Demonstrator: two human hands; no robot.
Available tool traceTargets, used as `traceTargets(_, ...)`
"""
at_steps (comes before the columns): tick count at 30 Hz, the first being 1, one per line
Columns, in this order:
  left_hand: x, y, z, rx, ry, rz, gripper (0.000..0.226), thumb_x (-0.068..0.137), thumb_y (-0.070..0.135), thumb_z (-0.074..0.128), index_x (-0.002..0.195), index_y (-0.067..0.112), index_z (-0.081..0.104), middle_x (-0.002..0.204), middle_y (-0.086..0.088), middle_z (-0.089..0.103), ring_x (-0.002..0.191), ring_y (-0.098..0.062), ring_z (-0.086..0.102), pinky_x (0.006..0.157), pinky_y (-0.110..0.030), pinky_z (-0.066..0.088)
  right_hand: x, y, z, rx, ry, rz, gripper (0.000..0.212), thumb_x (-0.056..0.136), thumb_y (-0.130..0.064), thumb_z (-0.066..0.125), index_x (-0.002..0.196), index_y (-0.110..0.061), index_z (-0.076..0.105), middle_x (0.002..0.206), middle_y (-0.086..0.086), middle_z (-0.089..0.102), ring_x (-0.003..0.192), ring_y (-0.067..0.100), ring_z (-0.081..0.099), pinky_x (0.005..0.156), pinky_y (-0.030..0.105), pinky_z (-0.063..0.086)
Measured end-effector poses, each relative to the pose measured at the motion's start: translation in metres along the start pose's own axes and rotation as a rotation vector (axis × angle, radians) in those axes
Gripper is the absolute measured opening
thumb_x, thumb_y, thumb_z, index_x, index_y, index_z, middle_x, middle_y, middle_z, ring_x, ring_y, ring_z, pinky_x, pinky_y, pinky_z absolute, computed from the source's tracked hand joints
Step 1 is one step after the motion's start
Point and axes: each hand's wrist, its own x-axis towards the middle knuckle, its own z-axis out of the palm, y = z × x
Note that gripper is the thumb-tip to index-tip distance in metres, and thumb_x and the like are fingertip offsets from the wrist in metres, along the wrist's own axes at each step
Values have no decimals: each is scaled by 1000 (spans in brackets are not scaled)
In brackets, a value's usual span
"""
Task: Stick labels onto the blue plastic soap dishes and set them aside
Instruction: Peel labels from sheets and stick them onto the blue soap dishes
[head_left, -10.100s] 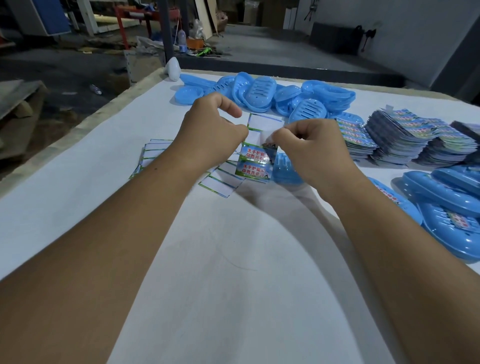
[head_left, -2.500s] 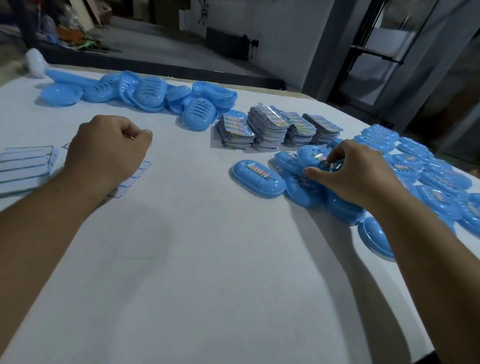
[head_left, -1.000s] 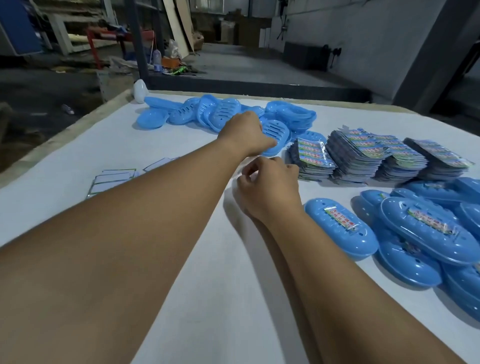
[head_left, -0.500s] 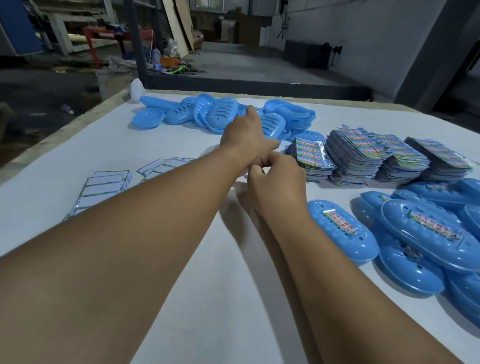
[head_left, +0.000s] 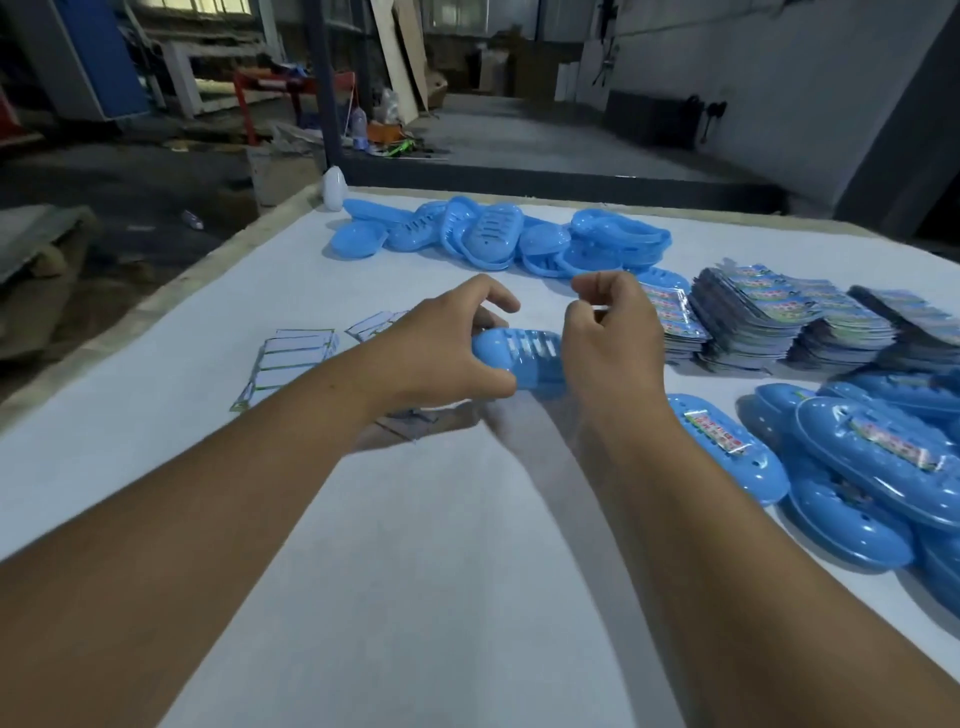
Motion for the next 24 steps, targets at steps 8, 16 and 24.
traceTargets(8,-27,-18,-3,-160,-141,-43,74,59,25,82,110,66,47,103,33,59,87,25,55,52,-11,52,-2,6,8,58,23,123,24,74,-37,43,88,-42,62,88,-28,63,84,-3,60,87,44,58)
traceTargets(16,-23,-21,-27,91,94,-114,40,72,52,70,108,51,55,112,24,59,96,8,55,70,-19,43,1,6,4,-43,-7,97,19,80,-33,49,91,-36,65,87,-26,62,83,-5,58,86,36,56)
traceTargets(24,-30,-33,-35,396,149,-348,66,68,66,80,119,32,54,102,12,47,95,-12,46,59,-23,30,5,11,1,-111,-100,-3,19,92,-20,54,104,-28,67,98,-21,62,86,-8,54,68,9,36)
